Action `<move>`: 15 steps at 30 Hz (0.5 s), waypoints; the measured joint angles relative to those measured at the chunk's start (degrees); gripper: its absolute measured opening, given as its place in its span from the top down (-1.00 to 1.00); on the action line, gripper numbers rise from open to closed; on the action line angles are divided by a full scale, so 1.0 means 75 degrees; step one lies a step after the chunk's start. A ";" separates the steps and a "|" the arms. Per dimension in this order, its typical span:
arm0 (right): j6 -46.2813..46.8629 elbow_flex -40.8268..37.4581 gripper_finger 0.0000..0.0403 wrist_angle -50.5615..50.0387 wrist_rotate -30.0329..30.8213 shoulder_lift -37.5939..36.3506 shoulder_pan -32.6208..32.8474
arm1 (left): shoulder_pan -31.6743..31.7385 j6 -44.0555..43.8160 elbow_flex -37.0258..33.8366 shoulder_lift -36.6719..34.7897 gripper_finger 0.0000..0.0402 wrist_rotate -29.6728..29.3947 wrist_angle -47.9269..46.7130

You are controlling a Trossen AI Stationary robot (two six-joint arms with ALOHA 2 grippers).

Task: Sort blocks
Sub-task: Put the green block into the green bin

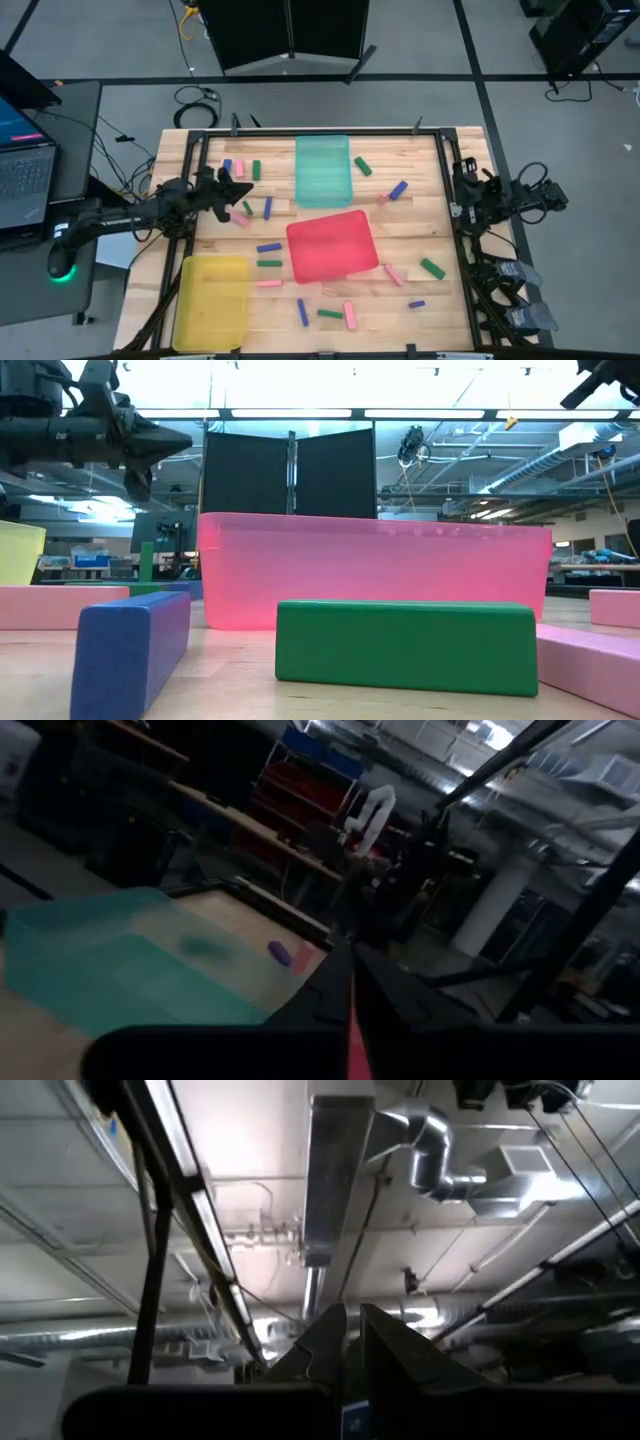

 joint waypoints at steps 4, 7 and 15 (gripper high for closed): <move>0.0440 0.0000 0.77 -0.0404 0.0593 0.0000 0.0000 | 0.0000 0.0418 0.0583 0.0307 0.55 -0.0105 -0.0947; 0.0995 0.0000 0.77 -0.0818 0.0983 0.0001 0.0000 | 0.0000 0.0938 0.1268 0.0768 0.30 -0.0068 -0.2184; 0.2055 0.0000 0.77 -0.1517 0.1413 0.0006 -0.0001 | -0.0003 0.1824 0.3918 0.2498 -0.09 -0.0965 -0.5877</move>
